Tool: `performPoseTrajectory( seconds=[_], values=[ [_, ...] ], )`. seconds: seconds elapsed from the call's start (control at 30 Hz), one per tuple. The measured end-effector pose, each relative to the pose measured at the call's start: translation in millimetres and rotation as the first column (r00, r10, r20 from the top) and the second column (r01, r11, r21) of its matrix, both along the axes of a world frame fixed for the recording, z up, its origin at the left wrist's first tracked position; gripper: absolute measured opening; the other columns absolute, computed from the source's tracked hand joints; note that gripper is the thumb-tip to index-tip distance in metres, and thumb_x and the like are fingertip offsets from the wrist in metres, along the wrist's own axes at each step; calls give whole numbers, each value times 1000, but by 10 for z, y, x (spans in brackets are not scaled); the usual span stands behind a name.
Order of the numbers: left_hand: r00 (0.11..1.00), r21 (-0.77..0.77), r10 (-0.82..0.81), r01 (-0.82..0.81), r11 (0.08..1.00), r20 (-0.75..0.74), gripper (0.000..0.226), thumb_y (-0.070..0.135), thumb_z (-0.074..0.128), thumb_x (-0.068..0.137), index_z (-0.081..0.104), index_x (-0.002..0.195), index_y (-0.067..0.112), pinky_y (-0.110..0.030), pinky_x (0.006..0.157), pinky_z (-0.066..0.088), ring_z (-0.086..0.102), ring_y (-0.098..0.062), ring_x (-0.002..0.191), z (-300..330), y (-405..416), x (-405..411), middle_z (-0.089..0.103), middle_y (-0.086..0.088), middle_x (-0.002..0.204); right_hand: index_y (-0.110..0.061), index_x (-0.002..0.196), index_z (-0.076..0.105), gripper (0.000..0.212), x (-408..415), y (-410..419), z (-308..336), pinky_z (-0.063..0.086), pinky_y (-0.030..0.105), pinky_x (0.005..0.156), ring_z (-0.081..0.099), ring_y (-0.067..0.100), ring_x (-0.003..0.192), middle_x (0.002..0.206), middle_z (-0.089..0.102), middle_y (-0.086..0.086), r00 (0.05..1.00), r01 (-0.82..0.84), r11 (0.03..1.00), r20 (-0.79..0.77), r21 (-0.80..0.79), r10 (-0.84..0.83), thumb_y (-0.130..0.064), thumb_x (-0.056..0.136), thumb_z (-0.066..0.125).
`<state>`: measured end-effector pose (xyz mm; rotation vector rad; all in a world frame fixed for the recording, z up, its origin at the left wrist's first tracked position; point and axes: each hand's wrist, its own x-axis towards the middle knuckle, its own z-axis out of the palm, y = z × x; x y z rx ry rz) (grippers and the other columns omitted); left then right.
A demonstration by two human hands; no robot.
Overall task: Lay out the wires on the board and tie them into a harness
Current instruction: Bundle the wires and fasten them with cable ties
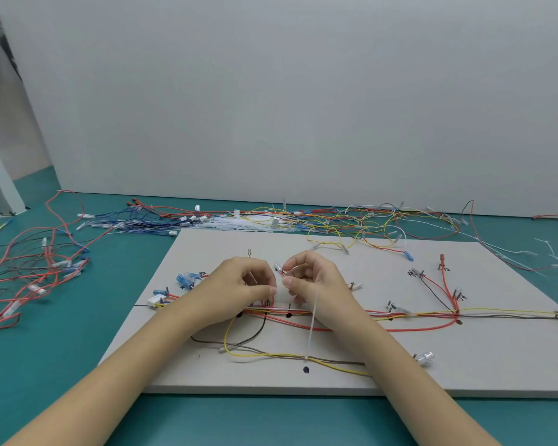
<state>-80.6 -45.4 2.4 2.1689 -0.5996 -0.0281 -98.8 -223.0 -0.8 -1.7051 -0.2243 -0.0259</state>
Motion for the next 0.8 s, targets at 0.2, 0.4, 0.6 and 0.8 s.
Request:
performPoseTrajectory(
  seconds=[0.2,0.4,0.6,0.8],
  values=[
    [999,53,22,-24,998,36,10,16,70,84,69,79,24,-16,64,43,57,-12,75,-2,-19,-20,64,-1,84,-19,83,57,28,7,-48,50,40,18,53,46,6,54,71,51,2,1000,5,998,24,-59,-4,8,89,57],
    [996,88,90,-92,992,25,13,14,69,79,69,71,23,-22,64,47,59,-9,70,-17,-40,-20,67,5,75,-18,80,57,27,57,-151,73,43,35,67,49,13,63,70,54,2,998,59,995,41,-77,-56,8,88,58],
    [983,137,168,-177,975,71,14,21,69,75,66,63,25,-16,58,44,56,-1,62,-21,-95,-55,65,8,64,-17,75,61,29,47,-122,47,44,25,59,51,6,56,68,59,-4,997,68,997,42,-24,-67,9,88,59],
    [915,274,245,-337,901,320,12,33,62,82,57,71,29,-30,64,46,54,-11,75,-16,-201,-180,57,13,68,-12,82,60,25,-13,-67,98,49,22,53,52,9,59,72,56,3,1000,20,997,-13,76,-19,11,90,54]
  ],
)
